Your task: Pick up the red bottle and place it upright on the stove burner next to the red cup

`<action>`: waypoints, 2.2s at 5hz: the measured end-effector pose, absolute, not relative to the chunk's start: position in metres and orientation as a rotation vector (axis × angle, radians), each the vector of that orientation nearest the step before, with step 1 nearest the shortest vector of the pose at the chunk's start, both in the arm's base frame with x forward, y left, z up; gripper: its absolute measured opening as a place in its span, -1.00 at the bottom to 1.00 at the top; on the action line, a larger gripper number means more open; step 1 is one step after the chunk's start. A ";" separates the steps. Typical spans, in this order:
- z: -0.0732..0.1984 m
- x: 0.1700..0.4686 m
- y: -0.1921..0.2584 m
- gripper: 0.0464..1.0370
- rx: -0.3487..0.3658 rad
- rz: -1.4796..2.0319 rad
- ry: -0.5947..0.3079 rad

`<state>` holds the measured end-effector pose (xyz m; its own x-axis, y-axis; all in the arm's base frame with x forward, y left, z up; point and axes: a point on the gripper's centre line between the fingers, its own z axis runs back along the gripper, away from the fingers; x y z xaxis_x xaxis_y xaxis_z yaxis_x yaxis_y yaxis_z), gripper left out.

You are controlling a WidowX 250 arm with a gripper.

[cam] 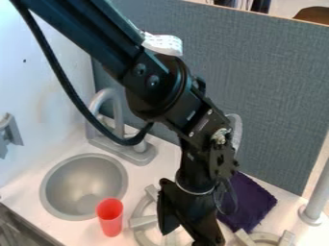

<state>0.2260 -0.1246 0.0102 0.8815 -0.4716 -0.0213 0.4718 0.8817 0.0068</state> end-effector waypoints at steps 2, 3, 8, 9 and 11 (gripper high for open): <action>-0.001 0.226 -0.124 0.93 0.028 -0.507 0.078; -0.004 0.234 -0.125 0.93 0.050 -0.501 0.076; -0.022 0.250 -0.134 0.27 0.058 -0.500 0.112; -0.022 0.252 -0.138 -0.32 0.040 -0.488 0.092; -0.024 0.246 -0.140 -0.43 0.007 -0.470 0.088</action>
